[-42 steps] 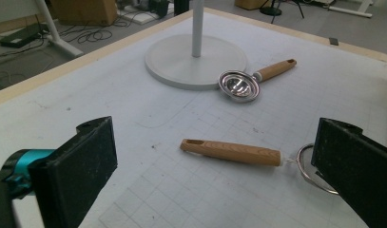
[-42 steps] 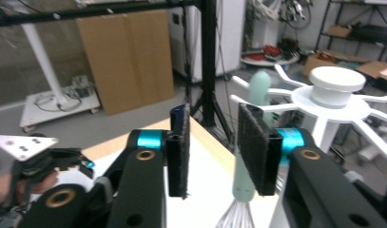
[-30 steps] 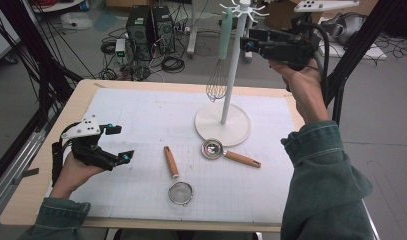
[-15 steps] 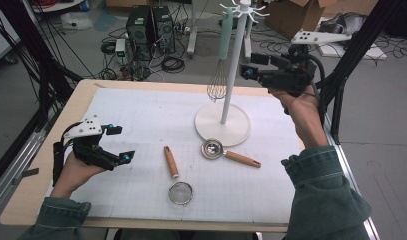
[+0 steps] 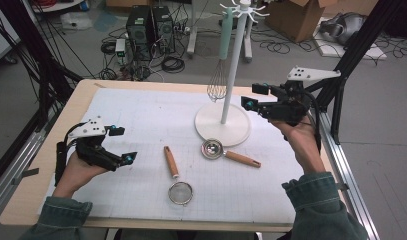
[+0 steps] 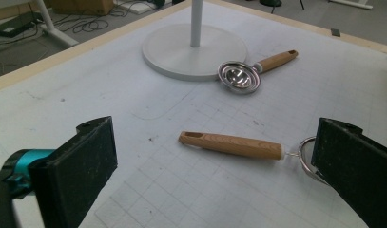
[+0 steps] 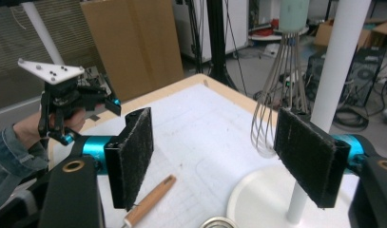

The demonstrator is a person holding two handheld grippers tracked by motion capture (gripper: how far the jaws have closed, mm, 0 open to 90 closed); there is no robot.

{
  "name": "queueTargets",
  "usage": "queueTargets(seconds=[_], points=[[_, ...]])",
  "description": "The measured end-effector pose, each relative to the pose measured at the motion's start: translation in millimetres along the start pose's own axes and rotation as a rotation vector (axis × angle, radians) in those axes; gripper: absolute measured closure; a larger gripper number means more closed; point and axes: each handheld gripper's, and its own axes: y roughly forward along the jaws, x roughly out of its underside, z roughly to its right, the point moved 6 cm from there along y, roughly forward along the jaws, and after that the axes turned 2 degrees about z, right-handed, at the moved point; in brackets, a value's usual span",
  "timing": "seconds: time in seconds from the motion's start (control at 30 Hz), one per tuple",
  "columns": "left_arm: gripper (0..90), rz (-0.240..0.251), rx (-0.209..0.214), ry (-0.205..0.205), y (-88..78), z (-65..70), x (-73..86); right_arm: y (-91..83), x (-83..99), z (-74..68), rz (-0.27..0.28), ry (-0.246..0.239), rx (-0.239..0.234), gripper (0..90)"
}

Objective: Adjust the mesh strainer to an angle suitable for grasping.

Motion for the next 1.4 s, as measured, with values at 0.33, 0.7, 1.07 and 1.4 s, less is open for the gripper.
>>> queueTargets(seconds=[0.33, 0.7, 1.07, 1.4], points=[[7.4, -0.017, 0.031, 0.008, 4.7, 5.4, 0.9, 0.0, 34.6, -5.3, -0.031, 0.013, -0.001, 25.4], [23.8, -0.039, 0.023, 0.020, 15.2, 9.7, 5.2, -0.8, 68.7, -13.7, -0.056, 0.017, -0.017, 27.1], [43.4, -0.079, 0.034, 0.043, 27.4, 17.5, 12.0, -10.3, 98.8, -13.9, -0.053, 0.051, -0.016, 25.5], [52.0, -0.130, 0.011, 0.023, 42.6, 14.8, 23.7, -15.2, 120.1, -11.9, -0.050, 0.073, -0.003, 22.8]])
